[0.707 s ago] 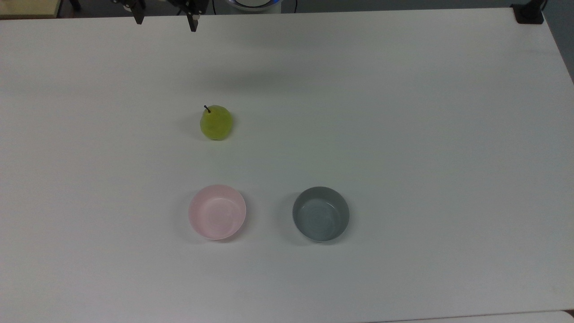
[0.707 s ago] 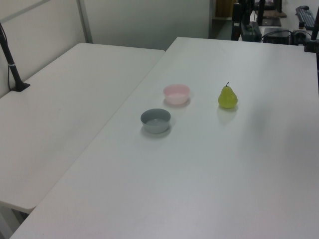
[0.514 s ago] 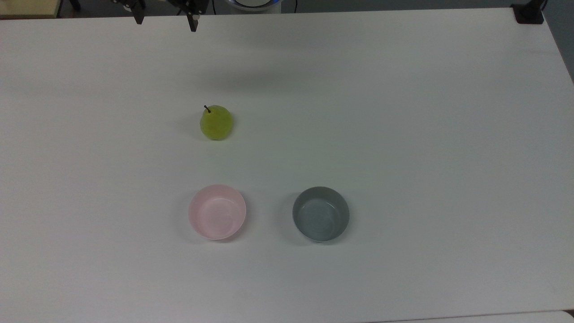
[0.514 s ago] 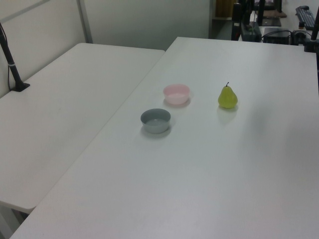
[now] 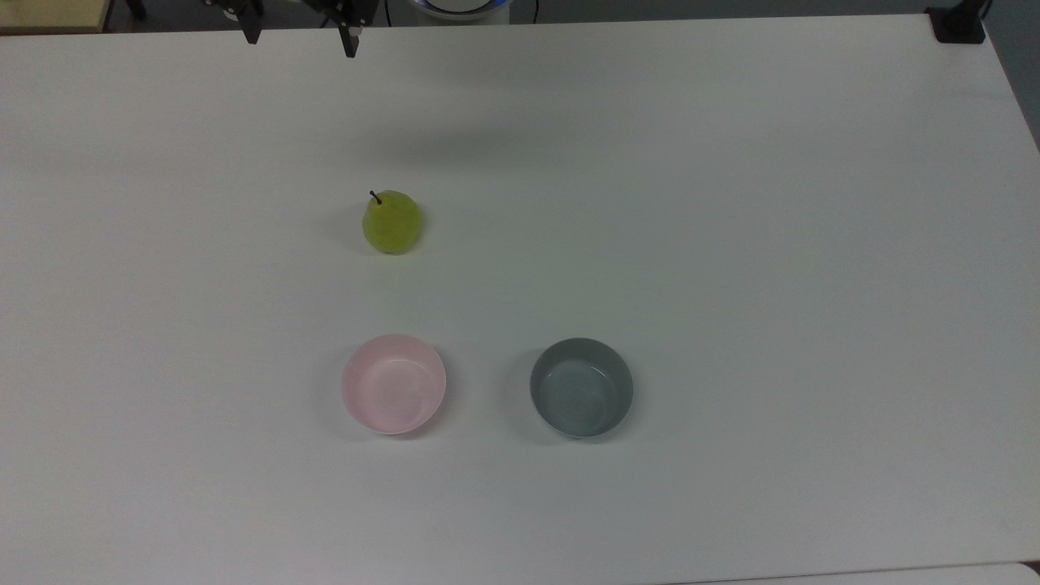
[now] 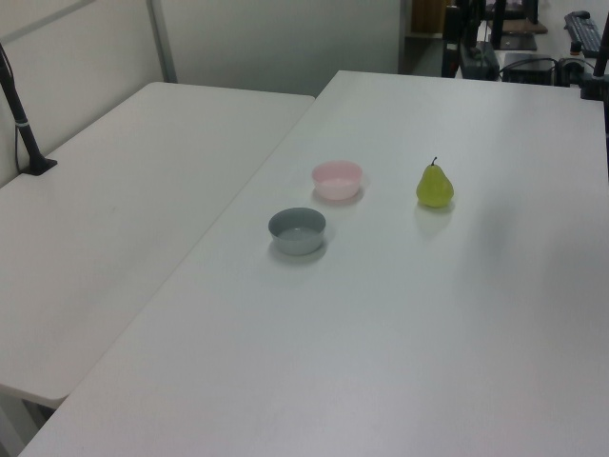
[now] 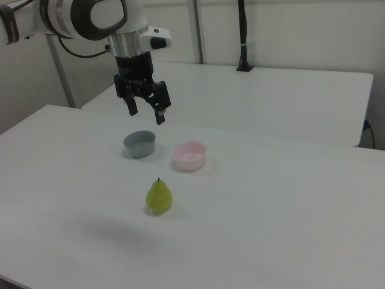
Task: Place the pear in the bowl
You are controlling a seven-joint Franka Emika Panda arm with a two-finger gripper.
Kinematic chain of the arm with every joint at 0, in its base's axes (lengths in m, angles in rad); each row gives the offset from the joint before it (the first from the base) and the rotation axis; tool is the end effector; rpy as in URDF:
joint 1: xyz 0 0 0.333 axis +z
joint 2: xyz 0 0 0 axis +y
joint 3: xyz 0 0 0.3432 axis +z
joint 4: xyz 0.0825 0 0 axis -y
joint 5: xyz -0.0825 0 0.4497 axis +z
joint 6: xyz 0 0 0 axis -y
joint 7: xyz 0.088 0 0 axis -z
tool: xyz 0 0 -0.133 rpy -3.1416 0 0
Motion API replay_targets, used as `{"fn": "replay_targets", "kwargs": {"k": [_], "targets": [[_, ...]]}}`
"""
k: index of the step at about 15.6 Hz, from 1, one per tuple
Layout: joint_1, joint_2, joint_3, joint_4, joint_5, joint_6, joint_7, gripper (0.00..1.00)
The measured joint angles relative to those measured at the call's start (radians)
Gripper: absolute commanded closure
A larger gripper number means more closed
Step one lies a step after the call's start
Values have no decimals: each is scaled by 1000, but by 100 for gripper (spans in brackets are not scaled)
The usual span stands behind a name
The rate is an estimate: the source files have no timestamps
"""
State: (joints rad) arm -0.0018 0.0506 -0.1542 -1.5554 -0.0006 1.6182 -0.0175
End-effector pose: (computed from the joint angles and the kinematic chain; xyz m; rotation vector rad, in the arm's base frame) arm 0.6341 -0.0975 0.6067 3.1246 -0.2163 0.0188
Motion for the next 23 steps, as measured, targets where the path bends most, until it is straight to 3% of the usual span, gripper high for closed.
{"fn": "replay_targets", "kwargs": {"k": [13,19,23], "targets": [[9,11,2,-26,0,12,-2,0],[43,45,8,-151,-8,157,-72,0],[71,78,10,-265,-63,296,-108,0]]}}
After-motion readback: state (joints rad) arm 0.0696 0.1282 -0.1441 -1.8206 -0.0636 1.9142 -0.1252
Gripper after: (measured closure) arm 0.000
